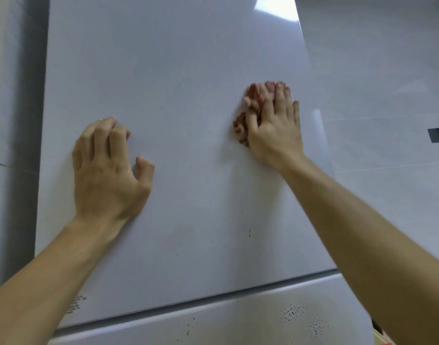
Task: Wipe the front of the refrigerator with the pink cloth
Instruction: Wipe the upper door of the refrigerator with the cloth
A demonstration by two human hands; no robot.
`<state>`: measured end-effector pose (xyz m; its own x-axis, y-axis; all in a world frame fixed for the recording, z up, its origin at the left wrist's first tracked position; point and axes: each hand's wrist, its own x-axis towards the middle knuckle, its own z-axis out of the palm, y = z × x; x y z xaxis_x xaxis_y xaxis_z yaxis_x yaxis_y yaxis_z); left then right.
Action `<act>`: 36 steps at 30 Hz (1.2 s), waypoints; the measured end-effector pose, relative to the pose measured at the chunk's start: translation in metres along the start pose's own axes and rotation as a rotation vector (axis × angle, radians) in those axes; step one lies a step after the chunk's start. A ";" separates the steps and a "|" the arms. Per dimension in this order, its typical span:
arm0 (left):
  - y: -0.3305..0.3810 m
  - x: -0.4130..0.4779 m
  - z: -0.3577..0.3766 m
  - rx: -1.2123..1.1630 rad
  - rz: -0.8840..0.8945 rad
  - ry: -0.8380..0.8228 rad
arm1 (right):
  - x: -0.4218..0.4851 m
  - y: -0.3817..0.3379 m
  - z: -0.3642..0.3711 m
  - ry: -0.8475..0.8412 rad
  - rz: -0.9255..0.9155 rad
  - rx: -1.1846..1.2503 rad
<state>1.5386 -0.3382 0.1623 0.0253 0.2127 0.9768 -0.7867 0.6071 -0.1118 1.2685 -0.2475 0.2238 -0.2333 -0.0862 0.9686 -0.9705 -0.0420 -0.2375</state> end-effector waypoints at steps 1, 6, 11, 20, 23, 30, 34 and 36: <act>0.000 0.001 0.000 0.001 0.001 -0.009 | 0.014 0.000 -0.004 -0.008 0.019 -0.003; -0.001 0.002 0.000 -0.008 0.040 -0.022 | 0.010 0.010 -0.009 -0.032 0.014 0.060; 0.001 0.000 -0.003 -0.034 0.037 -0.029 | -0.077 0.048 -0.011 -0.012 0.020 0.060; 0.004 -0.001 0.001 -0.025 0.088 -0.042 | -0.022 0.056 -0.018 -0.015 0.066 0.007; 0.005 -0.002 0.002 -0.033 0.079 -0.025 | 0.024 0.054 -0.025 -0.014 0.149 0.039; 0.006 -0.005 0.003 -0.068 0.061 0.004 | 0.002 0.066 -0.023 0.024 0.159 0.111; 0.005 -0.004 0.001 -0.095 0.053 -0.014 | -0.068 0.081 -0.023 0.050 0.162 0.132; 0.003 -0.004 0.001 -0.099 0.063 -0.012 | -0.108 0.088 -0.023 0.041 0.168 0.128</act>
<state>1.5358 -0.3382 0.1583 -0.0302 0.2444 0.9692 -0.7219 0.6654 -0.1902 1.2069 -0.2192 0.0996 -0.3961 -0.0622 0.9161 -0.9026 -0.1567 -0.4010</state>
